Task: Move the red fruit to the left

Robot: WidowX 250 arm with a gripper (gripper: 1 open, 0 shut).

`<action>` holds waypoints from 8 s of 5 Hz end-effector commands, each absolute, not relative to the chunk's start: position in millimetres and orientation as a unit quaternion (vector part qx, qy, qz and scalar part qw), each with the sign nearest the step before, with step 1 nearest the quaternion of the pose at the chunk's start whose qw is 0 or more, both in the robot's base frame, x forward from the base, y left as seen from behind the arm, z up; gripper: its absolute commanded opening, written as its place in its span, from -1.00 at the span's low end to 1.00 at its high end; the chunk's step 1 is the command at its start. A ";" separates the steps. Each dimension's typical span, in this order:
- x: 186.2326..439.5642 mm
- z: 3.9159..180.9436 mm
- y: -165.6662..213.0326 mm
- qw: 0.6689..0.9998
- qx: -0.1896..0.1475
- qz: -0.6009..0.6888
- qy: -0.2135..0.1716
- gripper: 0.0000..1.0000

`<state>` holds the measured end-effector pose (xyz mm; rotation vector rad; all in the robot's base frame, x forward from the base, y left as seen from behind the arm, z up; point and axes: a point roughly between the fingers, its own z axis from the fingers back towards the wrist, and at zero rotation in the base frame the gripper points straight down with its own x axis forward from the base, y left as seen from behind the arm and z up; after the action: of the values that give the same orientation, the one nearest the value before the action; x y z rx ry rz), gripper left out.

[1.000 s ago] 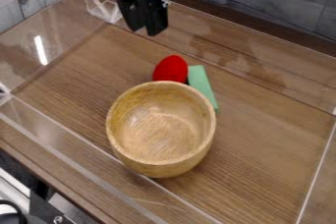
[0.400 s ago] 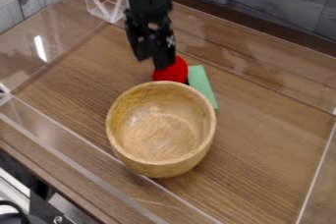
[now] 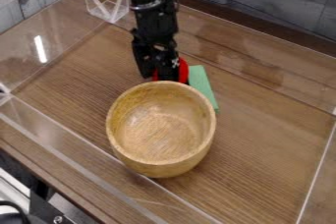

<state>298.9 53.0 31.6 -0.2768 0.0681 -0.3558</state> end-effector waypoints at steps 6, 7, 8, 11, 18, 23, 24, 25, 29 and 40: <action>308.7 66.2 45.9 0.988 -0.108 -0.109 -0.023 -1.00; 313.5 73.8 64.6 0.991 -0.102 -0.076 -0.033 -1.00; 316.5 75.9 96.2 0.993 -0.093 -0.051 -0.043 -1.00; 313.5 73.5 142.7 0.996 -0.080 -0.001 -0.042 -1.00; 322.9 50.1 176.5 0.997 -0.077 -0.005 -0.025 -1.00; 280.6 31.1 206.2 0.989 -0.120 0.090 -0.003 1.00; 280.7 37.4 208.2 0.987 -0.129 0.098 -0.004 1.00; 280.3 45.3 209.1 0.985 -0.138 0.106 -0.005 1.00; 275.1 67.6 176.4 0.980 -0.164 0.113 -0.002 1.00; 287.1 108.4 159.6 0.974 -0.197 0.107 0.011 1.00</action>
<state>279.6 156.0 82.3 -0.4453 0.0970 0.2388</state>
